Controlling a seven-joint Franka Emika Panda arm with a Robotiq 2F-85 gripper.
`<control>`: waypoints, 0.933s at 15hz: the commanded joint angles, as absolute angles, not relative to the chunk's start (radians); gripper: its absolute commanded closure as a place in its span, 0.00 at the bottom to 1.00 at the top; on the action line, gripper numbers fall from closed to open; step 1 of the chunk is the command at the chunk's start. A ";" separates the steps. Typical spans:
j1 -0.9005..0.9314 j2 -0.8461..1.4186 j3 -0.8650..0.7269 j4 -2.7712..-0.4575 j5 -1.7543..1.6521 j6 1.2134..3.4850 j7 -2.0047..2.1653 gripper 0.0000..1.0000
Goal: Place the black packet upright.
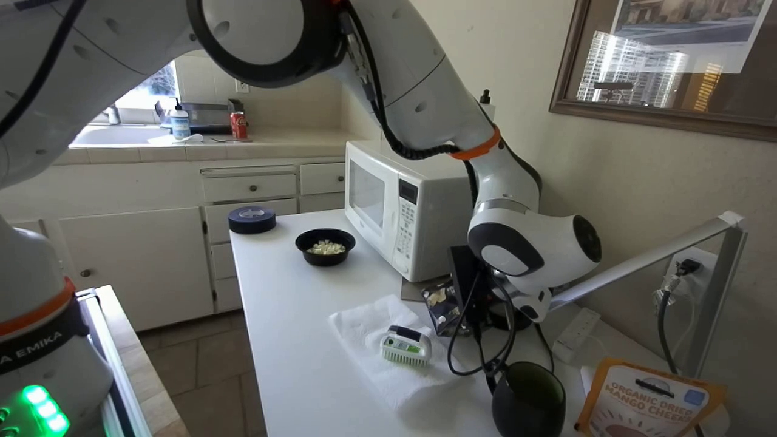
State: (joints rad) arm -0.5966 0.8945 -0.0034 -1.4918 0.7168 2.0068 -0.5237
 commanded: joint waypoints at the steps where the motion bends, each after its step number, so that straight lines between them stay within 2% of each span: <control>1: -0.624 0.941 0.017 -1.441 0.747 1.979 -0.557 0.10; 4: -0.631 0.960 0.027 -1.427 0.760 1.992 -0.580 0.17; 5: -0.633 0.964 0.030 -1.424 0.765 1.995 -0.588 0.29; 6: -0.633 0.968 0.032 -1.424 0.769 2.004 -0.599 0.31; 7: -0.634 0.973 0.034 -1.421 0.773 2.010 -0.610 0.24; 8: -0.635 0.978 0.036 -1.418 0.779 2.017 -0.621 0.30; 9: -0.635 0.981 0.037 -1.415 0.787 2.025 -0.634 0.25; 11: -0.635 0.990 0.037 -1.408 0.800 2.037 -0.657 0.21; 14: -0.638 0.985 0.044 -1.412 0.817 1.999 -0.659 0.20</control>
State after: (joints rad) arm -0.6236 0.9636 0.0256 -1.4342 0.7821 2.0202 -0.6367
